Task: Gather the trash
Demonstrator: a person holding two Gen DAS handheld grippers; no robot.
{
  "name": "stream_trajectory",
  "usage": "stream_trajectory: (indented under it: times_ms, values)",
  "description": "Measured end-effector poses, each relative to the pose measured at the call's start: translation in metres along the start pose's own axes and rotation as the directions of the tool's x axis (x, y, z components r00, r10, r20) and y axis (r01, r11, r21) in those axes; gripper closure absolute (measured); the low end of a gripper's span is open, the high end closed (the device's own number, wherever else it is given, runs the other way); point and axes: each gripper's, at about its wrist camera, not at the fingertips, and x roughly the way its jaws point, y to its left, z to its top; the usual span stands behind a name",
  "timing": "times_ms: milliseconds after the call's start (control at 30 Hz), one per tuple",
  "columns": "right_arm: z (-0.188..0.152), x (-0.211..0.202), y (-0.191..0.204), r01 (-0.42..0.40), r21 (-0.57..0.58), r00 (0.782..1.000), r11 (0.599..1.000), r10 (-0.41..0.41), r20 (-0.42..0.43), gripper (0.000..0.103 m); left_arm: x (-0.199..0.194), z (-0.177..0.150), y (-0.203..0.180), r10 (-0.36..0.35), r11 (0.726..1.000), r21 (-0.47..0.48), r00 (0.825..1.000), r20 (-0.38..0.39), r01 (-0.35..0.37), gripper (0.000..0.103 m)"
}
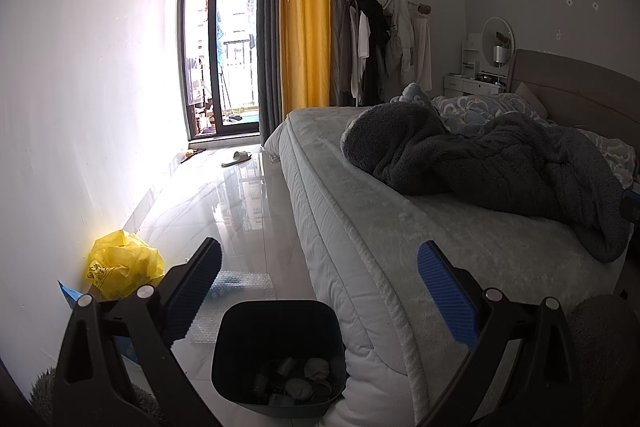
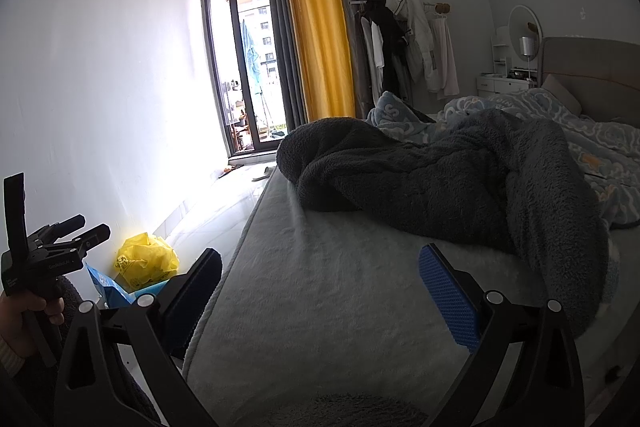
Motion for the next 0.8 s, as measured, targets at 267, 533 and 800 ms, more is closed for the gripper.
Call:
stream_trajectory:
  times_ms: [267,533,800]
  values:
    - [0.0004,0.0,-0.0002,0.0,0.0,1.0,1.0,0.0,0.0,0.003,0.0,0.0,-0.0004,0.0,1.0,0.001,1.0,-0.001,0.0,0.003]
    - [0.0008,0.0,-0.0003,0.0,0.0,1.0,1.0,0.0,-0.001,0.003,0.0036,-0.0024,0.0015,-0.005,1.0,-0.003,1.0,-0.008,0.005,0.003]
    - [0.0013,-0.0001,-0.0008,0.0,-0.001,1.0,1.0,0.0,-0.001,0.003,0.004,-0.0041,0.0037,-0.006,1.0,-0.003,1.0,-0.016,0.006,0.003]
